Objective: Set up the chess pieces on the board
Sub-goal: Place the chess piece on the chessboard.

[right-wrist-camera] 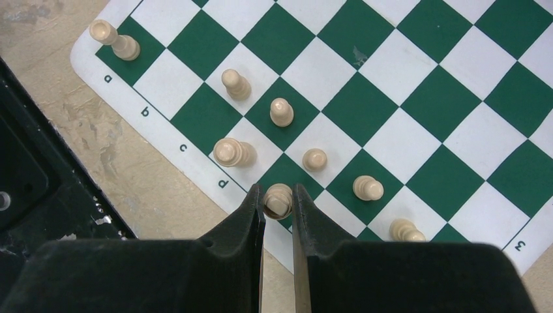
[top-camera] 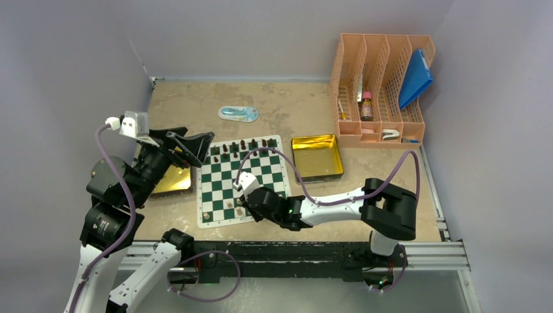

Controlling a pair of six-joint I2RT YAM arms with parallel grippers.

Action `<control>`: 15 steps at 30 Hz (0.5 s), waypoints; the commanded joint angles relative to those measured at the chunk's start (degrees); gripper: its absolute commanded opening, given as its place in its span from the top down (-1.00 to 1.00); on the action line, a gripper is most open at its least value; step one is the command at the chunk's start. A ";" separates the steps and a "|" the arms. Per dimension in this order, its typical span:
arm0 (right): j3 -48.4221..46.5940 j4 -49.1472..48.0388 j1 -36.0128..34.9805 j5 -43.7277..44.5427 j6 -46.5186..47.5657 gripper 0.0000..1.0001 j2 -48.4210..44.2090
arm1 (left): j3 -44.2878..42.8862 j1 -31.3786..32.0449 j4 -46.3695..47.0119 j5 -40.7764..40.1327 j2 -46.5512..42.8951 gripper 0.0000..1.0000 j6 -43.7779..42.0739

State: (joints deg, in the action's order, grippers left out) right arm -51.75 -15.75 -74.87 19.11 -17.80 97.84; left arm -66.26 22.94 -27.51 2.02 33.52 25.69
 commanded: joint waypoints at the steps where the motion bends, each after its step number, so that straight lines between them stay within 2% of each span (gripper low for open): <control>1: -2.74 -0.18 0.08 2.50 -0.64 0.74 0.06 | 0.76 -0.09 2.35 -0.75 0.67 -0.78 -1.43; 8: -3.00 0.06 0.08 2.69 -0.85 0.70 0.57 | 0.77 -0.09 2.53 -0.70 0.53 -0.78 -1.77; 15: -4.13 1.85 0.08 2.59 -1.92 0.47 0.54 | 1.21 -0.09 2.39 -0.90 0.70 -0.78 -2.05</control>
State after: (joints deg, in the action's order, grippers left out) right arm -52.97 -14.83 -74.85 20.10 -18.41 98.28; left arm -65.49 22.94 -27.42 1.65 33.91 24.49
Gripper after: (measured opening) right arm 0.229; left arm 0.889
